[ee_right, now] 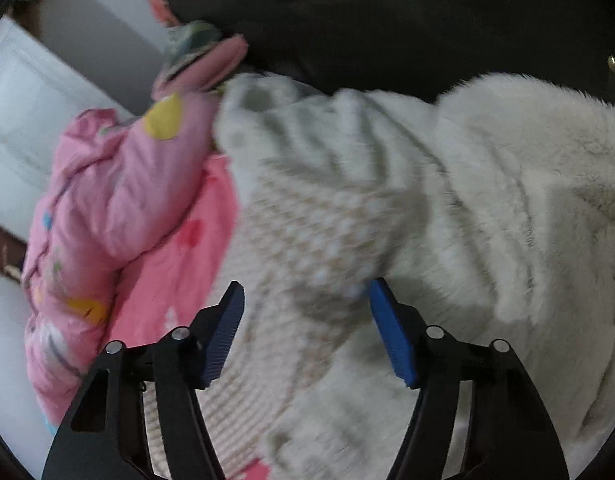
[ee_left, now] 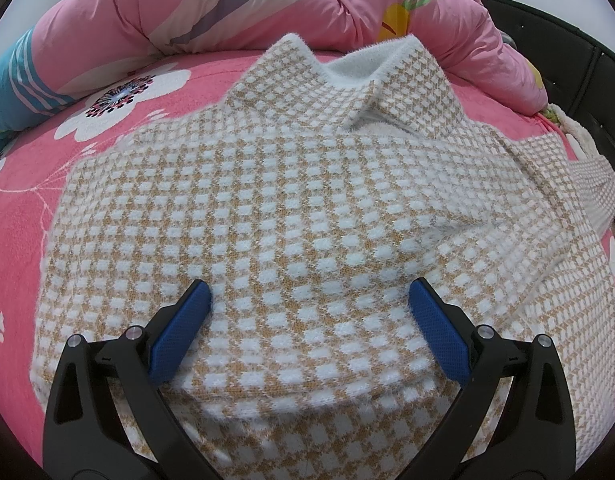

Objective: Fold large clothes
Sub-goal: 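Grasp the coat's hem edge with the right tool and lift it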

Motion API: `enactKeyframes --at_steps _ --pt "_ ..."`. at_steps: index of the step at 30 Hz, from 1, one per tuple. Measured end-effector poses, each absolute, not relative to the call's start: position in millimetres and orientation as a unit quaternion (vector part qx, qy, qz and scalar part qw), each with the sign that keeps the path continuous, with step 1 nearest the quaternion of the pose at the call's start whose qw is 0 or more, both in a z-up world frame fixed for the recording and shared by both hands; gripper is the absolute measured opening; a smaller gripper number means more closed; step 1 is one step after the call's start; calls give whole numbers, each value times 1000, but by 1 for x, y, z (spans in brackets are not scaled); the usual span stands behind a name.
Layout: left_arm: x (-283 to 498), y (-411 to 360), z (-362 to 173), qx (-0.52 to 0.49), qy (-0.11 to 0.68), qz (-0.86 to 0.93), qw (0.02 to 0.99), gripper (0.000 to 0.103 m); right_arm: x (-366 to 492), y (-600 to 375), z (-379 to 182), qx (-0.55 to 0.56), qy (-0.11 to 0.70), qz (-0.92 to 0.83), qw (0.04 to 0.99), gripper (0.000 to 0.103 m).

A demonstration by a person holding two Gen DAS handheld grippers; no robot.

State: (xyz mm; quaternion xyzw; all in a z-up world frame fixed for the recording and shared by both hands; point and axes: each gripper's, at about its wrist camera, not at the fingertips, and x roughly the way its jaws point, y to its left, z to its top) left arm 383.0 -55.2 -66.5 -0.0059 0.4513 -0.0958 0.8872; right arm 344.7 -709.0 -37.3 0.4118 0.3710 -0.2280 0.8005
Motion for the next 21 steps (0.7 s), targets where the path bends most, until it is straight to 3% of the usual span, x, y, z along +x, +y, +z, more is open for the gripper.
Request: enactKeyframes --at_steps 8,13,21 --pt "381 -54 -67 -4 451 -95 887 97 345 -727 -54 420 359 -230 801 56" --pt "381 -53 -68 -4 451 -95 887 97 348 -728 -47 407 352 -233 810 32" --pt "381 -53 -69 -3 451 -95 887 97 331 -697 -2 319 335 -237 854 19"
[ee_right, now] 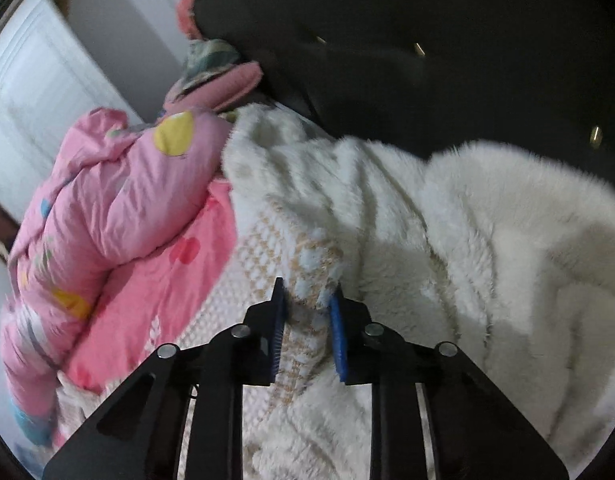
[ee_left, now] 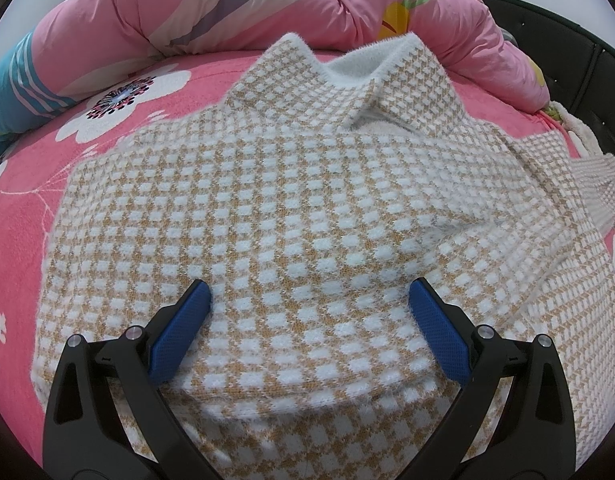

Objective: Fold large clothes
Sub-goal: 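Grasp the coat's hem edge with the right tool and lift it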

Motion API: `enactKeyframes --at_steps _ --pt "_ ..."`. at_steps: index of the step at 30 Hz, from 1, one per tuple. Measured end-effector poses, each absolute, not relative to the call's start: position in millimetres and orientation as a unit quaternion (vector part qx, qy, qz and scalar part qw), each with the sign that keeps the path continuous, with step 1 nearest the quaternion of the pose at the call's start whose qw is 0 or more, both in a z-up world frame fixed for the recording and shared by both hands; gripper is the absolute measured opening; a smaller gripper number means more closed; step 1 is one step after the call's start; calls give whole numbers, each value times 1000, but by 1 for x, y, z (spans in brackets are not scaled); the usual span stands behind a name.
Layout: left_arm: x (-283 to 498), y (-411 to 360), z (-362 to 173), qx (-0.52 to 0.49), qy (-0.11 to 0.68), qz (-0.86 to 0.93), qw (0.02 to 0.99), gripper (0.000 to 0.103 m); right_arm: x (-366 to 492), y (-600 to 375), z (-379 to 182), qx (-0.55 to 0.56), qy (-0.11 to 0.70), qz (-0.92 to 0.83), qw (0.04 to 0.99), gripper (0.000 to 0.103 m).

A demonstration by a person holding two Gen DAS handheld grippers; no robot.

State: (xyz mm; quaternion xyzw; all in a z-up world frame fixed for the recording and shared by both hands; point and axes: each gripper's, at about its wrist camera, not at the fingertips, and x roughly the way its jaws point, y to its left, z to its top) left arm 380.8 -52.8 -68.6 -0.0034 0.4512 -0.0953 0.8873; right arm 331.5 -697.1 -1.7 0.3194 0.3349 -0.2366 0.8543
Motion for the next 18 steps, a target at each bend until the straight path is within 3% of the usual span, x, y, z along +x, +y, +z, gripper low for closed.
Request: enactKeyframes --at_steps 18 --pt "381 -52 -68 -4 450 -96 888 97 330 -534 170 175 234 -92 952 15"
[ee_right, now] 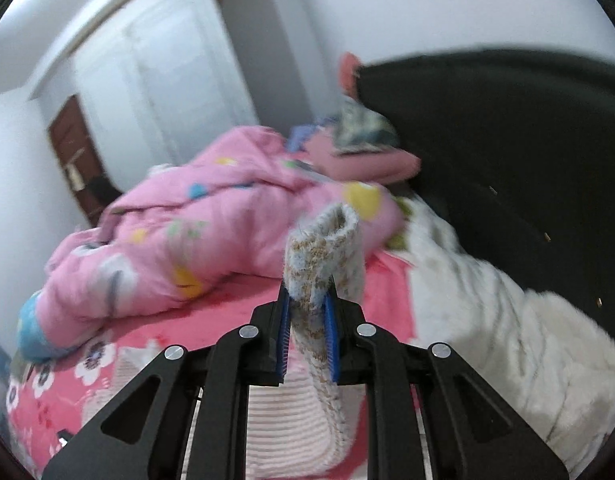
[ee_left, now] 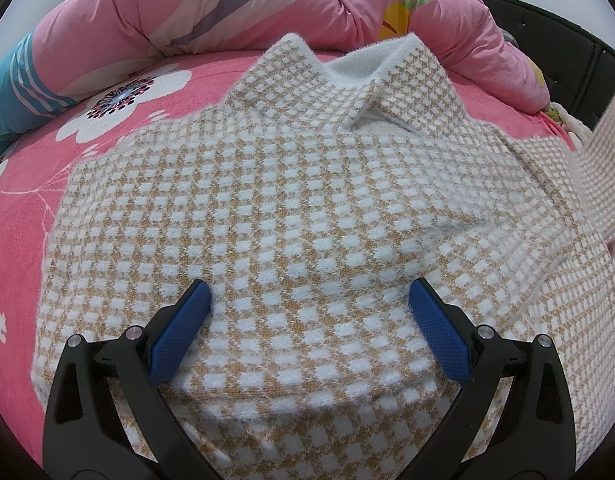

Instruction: Fold large clothes

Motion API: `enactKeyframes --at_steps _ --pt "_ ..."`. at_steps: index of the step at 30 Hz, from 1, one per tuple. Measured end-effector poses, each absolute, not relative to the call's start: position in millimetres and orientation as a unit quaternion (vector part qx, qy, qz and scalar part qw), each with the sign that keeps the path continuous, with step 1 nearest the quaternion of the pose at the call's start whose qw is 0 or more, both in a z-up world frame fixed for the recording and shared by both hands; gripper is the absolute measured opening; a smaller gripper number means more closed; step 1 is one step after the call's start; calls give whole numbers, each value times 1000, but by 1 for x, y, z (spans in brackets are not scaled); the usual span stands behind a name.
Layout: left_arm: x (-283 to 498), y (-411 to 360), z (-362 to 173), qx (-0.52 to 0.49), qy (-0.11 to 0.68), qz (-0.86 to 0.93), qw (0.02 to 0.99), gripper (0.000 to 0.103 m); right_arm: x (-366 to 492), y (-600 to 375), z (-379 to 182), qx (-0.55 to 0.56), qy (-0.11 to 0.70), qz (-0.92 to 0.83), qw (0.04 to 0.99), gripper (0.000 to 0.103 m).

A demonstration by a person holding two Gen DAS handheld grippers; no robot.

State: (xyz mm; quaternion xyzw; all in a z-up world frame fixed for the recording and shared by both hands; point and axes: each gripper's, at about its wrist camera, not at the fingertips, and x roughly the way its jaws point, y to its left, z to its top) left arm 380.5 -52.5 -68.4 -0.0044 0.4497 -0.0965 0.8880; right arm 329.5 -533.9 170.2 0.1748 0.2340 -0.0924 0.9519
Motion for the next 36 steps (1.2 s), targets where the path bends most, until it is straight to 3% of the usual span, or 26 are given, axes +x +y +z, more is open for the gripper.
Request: enactKeyframes --at_steps 9,19,21,28,36 --pt "373 -28 -51 -48 437 -95 893 96 339 -438 230 146 213 -5 966 15" --pt "351 14 -26 -50 420 -71 903 95 368 -347 237 153 221 63 961 15" --pt "346 22 -24 -53 419 -69 904 86 372 -325 236 155 223 78 959 15" --pt "327 46 -27 -71 424 -75 900 70 388 -237 214 151 236 131 951 15" --pt "309 66 -31 -93 426 -86 896 57 403 -111 129 93 309 173 930 15"
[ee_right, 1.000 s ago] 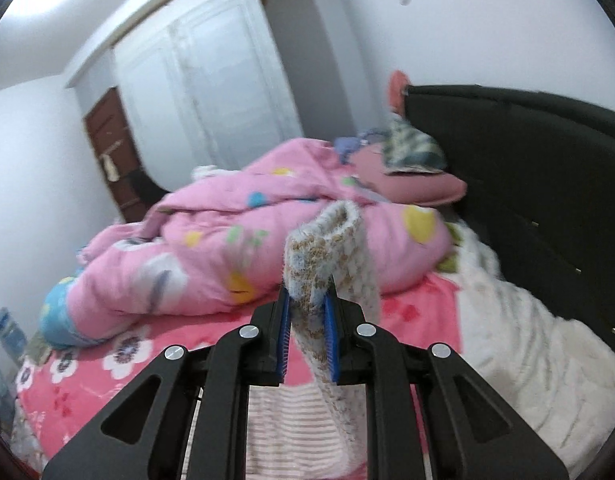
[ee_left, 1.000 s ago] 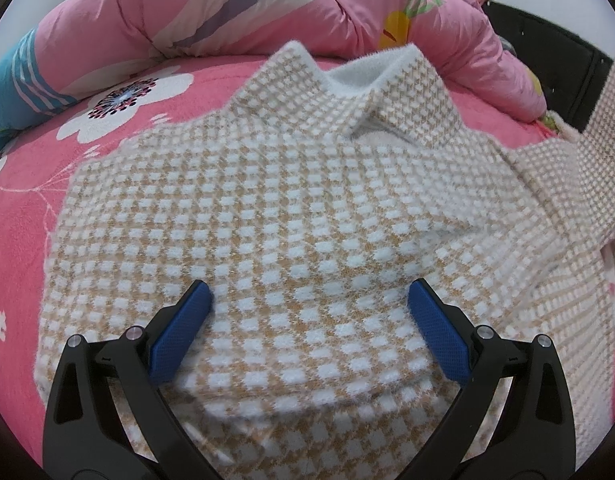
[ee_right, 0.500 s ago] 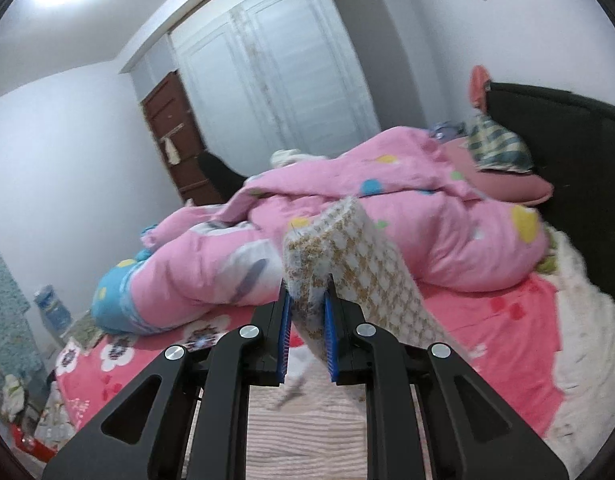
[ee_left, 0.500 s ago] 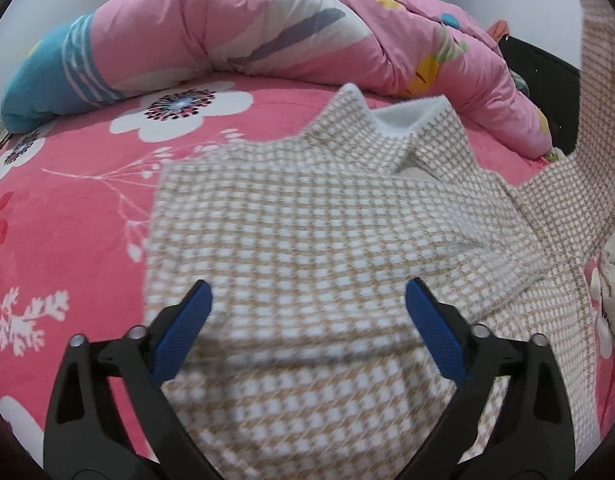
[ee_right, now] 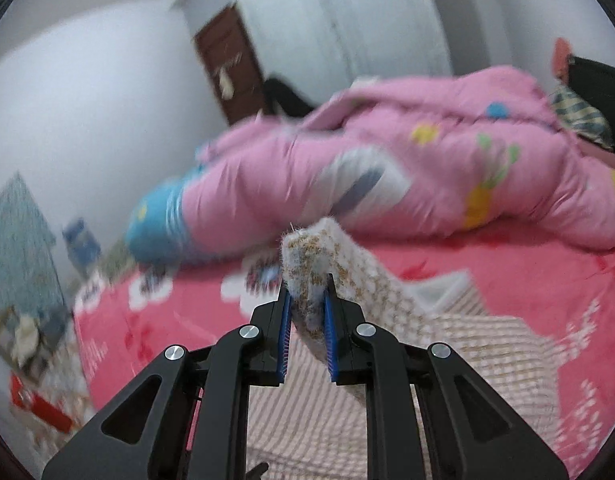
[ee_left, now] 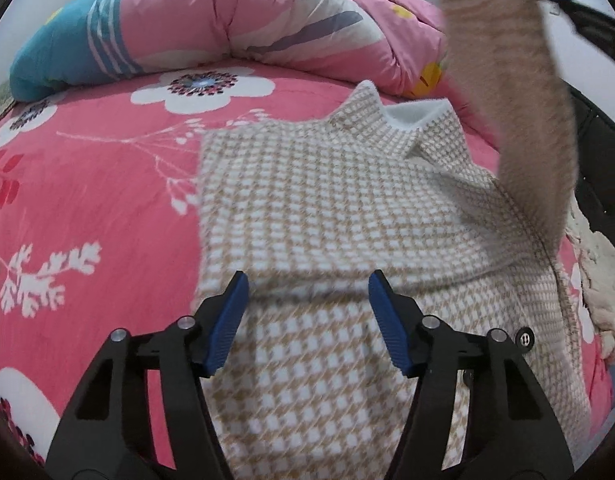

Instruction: Fold large clothes

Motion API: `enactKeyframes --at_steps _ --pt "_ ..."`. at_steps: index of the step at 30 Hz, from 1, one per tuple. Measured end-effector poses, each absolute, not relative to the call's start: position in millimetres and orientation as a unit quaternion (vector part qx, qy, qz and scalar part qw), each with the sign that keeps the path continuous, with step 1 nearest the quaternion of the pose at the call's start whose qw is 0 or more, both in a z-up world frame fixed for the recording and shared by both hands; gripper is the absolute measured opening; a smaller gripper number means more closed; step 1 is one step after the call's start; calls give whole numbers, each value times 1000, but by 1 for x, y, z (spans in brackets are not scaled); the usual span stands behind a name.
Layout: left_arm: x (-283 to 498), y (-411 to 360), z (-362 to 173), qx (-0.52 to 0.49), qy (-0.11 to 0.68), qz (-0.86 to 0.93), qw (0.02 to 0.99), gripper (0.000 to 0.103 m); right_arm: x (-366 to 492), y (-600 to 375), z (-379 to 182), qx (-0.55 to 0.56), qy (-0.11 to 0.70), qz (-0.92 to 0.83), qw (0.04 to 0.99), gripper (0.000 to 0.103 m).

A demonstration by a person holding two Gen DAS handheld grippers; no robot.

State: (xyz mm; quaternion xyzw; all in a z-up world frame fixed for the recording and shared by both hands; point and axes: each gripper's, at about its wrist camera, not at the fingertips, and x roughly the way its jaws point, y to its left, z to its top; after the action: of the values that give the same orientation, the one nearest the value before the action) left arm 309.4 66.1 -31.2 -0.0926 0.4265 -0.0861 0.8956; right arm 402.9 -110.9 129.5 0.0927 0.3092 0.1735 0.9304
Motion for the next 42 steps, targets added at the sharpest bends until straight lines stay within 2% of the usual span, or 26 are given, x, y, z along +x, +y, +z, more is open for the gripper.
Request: enactKeyframes --at_steps 3,5,7,8,10,13,23,32,42 --pt "304 77 -39 -104 434 -83 891 55 410 -57 71 47 384 192 902 16" --pt "301 82 -44 -109 438 -80 889 55 415 -34 33 36 444 215 869 22" --pt "298 88 -46 -114 440 -82 887 55 417 -19 3 35 493 234 837 36" --pt "297 90 -46 -116 439 -82 887 55 415 -12 -10 29 512 236 825 40" --pt "293 94 -46 -116 439 -78 888 55 409 -9 -19 21 520 244 819 57" --pt "290 98 -46 -123 439 -76 887 55 404 -16 -12 27 509 260 820 72" --pt "273 123 -32 -162 406 -83 896 55 402 -103 18 121 485 256 827 73" --pt "290 148 -3 -255 369 -134 884 55 378 -215 20 160 465 217 843 73" --pt "384 107 -32 -270 452 -123 841 55 384 -310 -10 171 469 118 858 73"
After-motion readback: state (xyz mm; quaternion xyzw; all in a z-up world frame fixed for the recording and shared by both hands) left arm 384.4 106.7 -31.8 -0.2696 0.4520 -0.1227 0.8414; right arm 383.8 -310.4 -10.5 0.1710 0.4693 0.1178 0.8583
